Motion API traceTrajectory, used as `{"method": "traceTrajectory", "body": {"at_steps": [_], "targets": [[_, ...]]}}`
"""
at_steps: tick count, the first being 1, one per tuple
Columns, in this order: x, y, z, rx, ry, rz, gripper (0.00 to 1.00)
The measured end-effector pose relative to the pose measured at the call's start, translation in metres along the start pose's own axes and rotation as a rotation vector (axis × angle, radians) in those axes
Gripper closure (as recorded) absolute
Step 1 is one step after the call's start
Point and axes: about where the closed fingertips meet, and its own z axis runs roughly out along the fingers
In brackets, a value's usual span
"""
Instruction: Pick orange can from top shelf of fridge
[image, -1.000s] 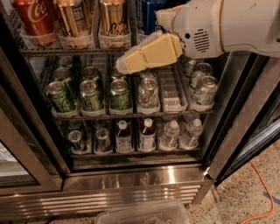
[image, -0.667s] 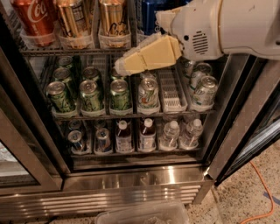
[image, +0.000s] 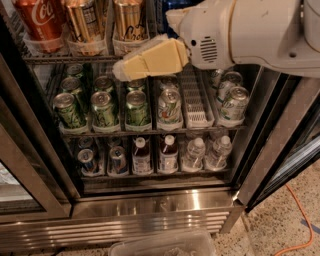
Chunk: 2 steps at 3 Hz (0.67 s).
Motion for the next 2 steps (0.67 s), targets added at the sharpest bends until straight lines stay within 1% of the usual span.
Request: {"method": "traceTrajectory", "body": {"at_steps": [1, 2], "targets": [[-0.0022, 0.0040, 0.0069, 0.008, -0.023, 0.019, 0.00], [0.0028, 0.0053, 0.0157, 0.021, -0.043, 0.041, 0.00]]}}
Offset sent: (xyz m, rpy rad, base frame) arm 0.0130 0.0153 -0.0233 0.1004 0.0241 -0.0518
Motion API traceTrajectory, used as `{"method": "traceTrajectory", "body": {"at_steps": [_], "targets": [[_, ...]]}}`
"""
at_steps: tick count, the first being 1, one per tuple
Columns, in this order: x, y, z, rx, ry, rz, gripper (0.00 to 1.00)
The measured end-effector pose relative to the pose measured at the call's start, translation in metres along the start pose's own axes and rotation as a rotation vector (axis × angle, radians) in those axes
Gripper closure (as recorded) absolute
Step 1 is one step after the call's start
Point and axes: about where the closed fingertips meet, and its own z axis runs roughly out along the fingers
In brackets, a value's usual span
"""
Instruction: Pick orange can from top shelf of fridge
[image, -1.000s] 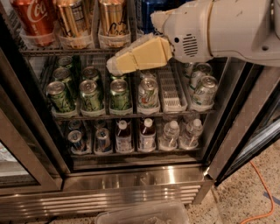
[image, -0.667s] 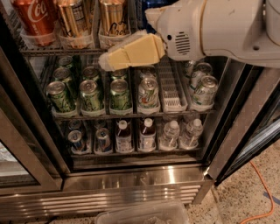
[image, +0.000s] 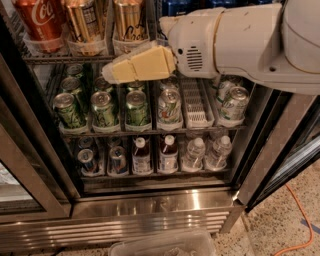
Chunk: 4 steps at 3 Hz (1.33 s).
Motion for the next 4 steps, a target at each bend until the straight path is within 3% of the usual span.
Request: {"method": "traceTrajectory", "body": {"at_steps": [1, 2, 4], "targets": [[-0.0001, -0.0056, 0.0227, 0.020, -0.041, -0.006, 0.00], [-0.0014, -0.0050, 0.0229, 0.021, -0.043, -0.009, 0.00], [0.0017, -0.0112, 0.0296, 0.075, -0.063, -0.013, 0.00]]}}
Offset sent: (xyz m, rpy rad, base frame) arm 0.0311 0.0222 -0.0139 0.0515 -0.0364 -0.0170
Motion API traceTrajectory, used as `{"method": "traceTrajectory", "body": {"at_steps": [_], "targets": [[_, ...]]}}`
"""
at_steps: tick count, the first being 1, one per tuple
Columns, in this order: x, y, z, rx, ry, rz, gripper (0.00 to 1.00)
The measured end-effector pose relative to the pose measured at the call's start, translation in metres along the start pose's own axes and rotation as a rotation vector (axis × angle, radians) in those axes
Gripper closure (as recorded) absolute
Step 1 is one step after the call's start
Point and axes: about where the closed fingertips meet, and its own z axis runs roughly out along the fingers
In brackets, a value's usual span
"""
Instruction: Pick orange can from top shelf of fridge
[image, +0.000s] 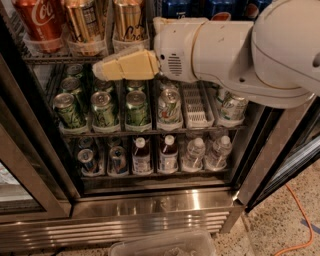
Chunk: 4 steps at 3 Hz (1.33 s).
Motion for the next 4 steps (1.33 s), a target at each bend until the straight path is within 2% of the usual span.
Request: {"method": "traceTrajectory", "body": {"at_steps": [1, 2, 3, 4], "targets": [[-0.003, -0.008, 0.011, 0.030, -0.024, -0.029, 0.00], [-0.002, -0.011, 0.019, 0.038, -0.035, -0.030, 0.00], [0.008, -0.028, 0.033, 0.062, -0.072, 0.002, 0.00], [0.005, -0.027, 0.035, 0.059, -0.084, 0.003, 0.00]]}}
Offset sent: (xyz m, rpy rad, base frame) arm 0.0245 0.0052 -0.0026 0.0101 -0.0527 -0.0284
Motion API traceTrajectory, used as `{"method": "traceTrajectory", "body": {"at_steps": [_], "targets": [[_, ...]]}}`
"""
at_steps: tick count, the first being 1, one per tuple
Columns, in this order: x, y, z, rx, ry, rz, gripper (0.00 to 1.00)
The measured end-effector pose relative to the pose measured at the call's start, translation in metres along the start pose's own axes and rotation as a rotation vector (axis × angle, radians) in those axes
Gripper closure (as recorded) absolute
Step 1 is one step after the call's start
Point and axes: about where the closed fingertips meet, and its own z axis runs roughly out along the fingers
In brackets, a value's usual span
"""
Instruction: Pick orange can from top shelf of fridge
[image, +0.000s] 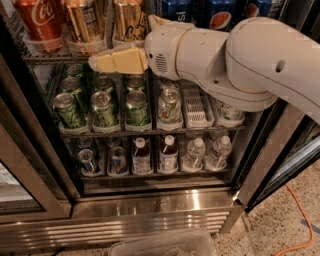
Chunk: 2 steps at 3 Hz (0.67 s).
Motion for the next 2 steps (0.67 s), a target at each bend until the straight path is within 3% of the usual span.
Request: {"method": "traceTrajectory", "body": {"at_steps": [2], "targets": [[0.0030, -0.0152, 0.0102, 0.007, -0.022, -0.007, 0.00]]}}
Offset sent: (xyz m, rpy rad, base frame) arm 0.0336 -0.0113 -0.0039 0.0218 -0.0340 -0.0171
